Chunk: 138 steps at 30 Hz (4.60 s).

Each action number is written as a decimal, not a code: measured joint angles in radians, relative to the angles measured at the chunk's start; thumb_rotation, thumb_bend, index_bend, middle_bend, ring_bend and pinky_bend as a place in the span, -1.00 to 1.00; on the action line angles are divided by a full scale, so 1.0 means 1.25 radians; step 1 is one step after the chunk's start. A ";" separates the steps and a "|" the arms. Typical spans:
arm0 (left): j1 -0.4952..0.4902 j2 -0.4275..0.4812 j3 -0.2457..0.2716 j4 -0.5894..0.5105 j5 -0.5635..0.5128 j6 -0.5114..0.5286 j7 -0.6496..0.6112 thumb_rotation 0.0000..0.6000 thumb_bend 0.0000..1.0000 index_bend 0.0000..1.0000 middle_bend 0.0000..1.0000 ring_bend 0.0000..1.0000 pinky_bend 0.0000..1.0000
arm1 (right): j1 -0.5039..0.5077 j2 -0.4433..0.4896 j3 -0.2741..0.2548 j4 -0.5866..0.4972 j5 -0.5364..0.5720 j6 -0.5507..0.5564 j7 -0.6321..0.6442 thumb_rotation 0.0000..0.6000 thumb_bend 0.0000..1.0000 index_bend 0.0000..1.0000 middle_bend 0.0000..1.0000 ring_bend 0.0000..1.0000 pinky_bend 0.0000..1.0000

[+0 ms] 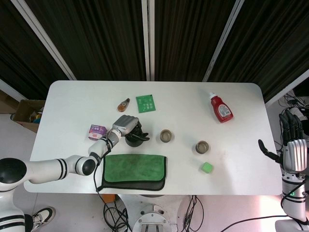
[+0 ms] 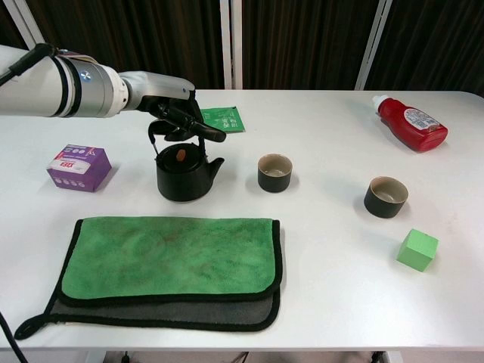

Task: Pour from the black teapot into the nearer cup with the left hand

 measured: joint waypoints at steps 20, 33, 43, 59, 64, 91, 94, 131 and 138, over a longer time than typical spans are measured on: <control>0.018 0.003 -0.010 0.000 0.065 0.005 -0.061 0.04 -0.93 0.72 0.83 0.86 -0.24 | 0.002 -0.003 -0.002 0.002 0.000 -0.006 -0.001 1.00 -0.51 -1.00 -1.00 -1.00 -1.00; 0.075 -0.039 -0.038 0.021 0.168 0.119 -0.115 0.12 -0.94 0.97 1.00 1.00 -0.18 | 0.003 -0.003 -0.002 -0.001 -0.001 -0.008 -0.007 1.00 -0.51 -1.00 -1.00 -1.00 -1.00; 0.133 -0.114 -0.059 0.076 0.269 0.238 -0.159 0.60 -0.90 1.00 1.00 1.00 -0.14 | 0.002 -0.003 -0.006 -0.004 -0.004 -0.008 -0.013 1.00 -0.51 -1.00 -1.00 -1.00 -1.00; 0.167 -0.164 -0.088 0.121 0.337 0.282 -0.190 0.09 -0.77 1.00 1.00 1.00 -0.15 | 0.003 -0.005 -0.010 0.000 -0.004 -0.015 -0.014 1.00 -0.51 -1.00 -1.00 -1.00 -1.00; 0.175 -0.186 -0.099 0.133 0.340 0.311 -0.171 0.23 -0.59 1.00 1.00 1.00 -0.13 | 0.002 -0.005 -0.010 0.001 -0.005 -0.014 -0.013 1.00 -0.52 -1.00 -1.00 -1.00 -1.00; 0.197 -0.222 -0.128 0.167 0.383 0.346 -0.142 0.75 -0.24 1.00 1.00 1.00 -0.10 | 0.002 -0.005 -0.011 0.000 -0.003 -0.018 -0.011 1.00 -0.52 -1.00 -1.00 -1.00 -1.00; 0.197 -0.226 -0.130 0.168 0.387 0.348 -0.138 0.97 -0.24 1.00 1.00 1.00 -0.10 | 0.002 -0.006 -0.011 0.001 -0.003 -0.019 -0.011 1.00 -0.52 -1.00 -1.00 -1.00 -1.00; 0.118 -0.375 -0.161 0.296 0.430 0.346 -0.065 1.00 -0.24 1.00 1.00 1.00 -0.10 | -0.010 0.004 -0.011 0.010 0.002 -0.014 0.009 1.00 -0.52 -1.00 -1.00 -1.00 -1.00; 0.095 -0.422 -0.163 0.364 0.445 0.350 -0.058 1.00 -0.23 1.00 1.00 1.00 -0.10 | -0.010 0.004 -0.010 0.014 0.005 -0.016 0.012 1.00 -0.52 -1.00 -1.00 -1.00 -1.00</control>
